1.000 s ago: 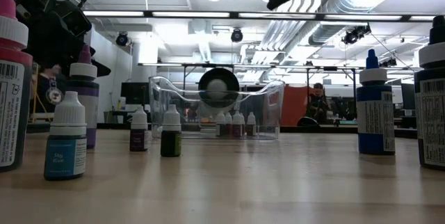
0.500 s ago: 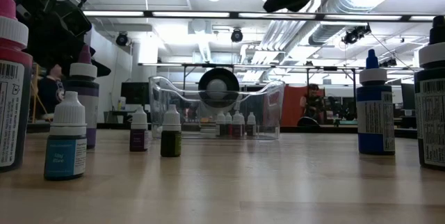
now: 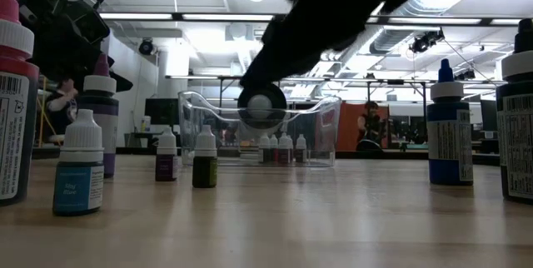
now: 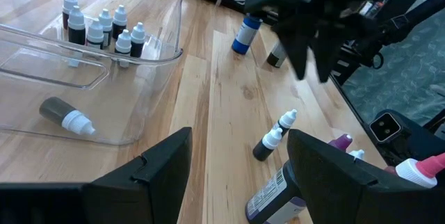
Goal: Pick & Place food coloring
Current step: Put the small green food coloring bottle into the transparent bin
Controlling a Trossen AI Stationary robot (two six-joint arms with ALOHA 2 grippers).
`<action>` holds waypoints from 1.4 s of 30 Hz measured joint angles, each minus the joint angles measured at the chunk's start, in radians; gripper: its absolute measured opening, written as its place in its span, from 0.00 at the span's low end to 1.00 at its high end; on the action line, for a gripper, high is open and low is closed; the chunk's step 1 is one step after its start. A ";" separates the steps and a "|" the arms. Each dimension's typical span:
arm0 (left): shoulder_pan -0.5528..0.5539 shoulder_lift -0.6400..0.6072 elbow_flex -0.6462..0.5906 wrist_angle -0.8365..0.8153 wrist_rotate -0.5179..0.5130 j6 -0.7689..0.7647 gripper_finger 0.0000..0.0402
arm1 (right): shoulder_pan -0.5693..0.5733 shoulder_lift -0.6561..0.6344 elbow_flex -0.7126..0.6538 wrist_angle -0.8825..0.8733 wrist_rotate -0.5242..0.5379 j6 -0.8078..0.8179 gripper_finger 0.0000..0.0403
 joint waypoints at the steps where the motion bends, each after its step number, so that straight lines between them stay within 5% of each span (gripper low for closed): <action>1: 0.000 0.000 0.000 0.000 0.000 0.000 0.58 | -0.003 0.013 0.000 0.015 0.010 0.000 0.46; 42: 0.000 0.000 0.000 0.000 0.000 0.000 0.58 | -0.033 0.138 0.049 0.084 0.072 0.064 0.48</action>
